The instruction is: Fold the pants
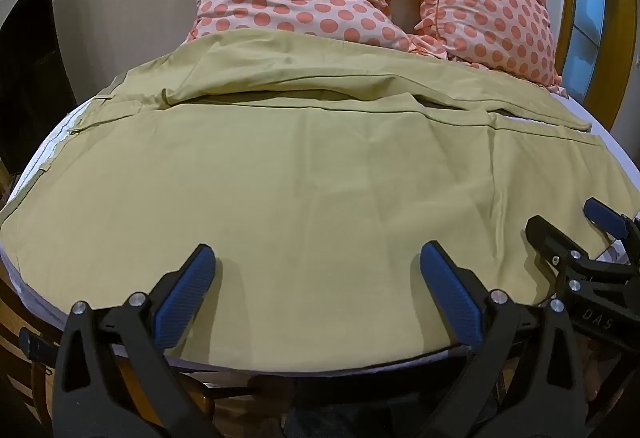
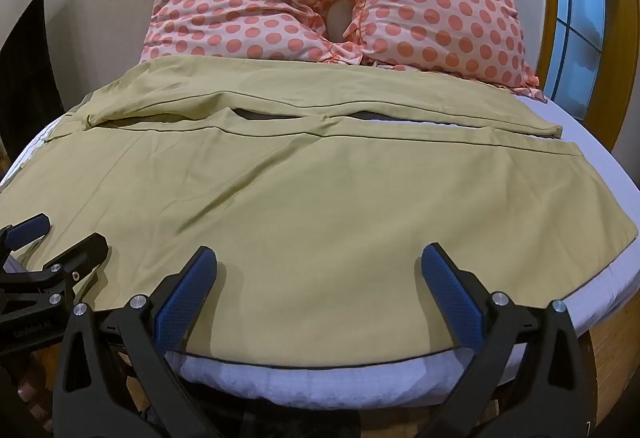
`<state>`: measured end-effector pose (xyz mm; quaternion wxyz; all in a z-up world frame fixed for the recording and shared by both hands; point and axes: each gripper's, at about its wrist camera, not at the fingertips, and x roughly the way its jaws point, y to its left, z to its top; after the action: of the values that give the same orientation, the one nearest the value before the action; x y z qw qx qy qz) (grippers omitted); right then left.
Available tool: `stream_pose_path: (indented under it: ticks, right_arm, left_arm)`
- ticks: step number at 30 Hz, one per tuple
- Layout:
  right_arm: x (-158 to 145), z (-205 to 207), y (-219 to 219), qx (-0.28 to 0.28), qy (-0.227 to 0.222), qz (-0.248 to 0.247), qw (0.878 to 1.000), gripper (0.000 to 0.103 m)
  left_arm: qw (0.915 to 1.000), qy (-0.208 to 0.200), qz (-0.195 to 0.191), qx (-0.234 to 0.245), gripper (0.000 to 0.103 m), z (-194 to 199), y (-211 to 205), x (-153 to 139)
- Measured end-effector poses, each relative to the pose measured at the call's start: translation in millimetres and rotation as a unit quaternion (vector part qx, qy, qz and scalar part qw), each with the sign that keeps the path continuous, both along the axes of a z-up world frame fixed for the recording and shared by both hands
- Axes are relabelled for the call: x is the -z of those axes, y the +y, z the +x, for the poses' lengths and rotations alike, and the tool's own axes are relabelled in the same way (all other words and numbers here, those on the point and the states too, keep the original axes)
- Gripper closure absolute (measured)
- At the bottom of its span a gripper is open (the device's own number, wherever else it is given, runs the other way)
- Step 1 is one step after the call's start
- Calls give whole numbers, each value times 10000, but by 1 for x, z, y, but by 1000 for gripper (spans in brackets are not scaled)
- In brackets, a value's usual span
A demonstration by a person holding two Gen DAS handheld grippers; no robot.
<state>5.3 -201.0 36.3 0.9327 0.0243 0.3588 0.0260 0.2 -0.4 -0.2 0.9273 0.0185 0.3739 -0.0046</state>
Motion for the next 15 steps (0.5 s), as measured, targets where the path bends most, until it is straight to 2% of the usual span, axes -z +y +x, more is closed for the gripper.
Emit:
stream_pose_path:
  ticks: [15]
  right_arm:
    - [0,0,0,0,-21,0,10000,1]
  left_arm:
    - [10000,-32,-30,1,2,0,0,0]
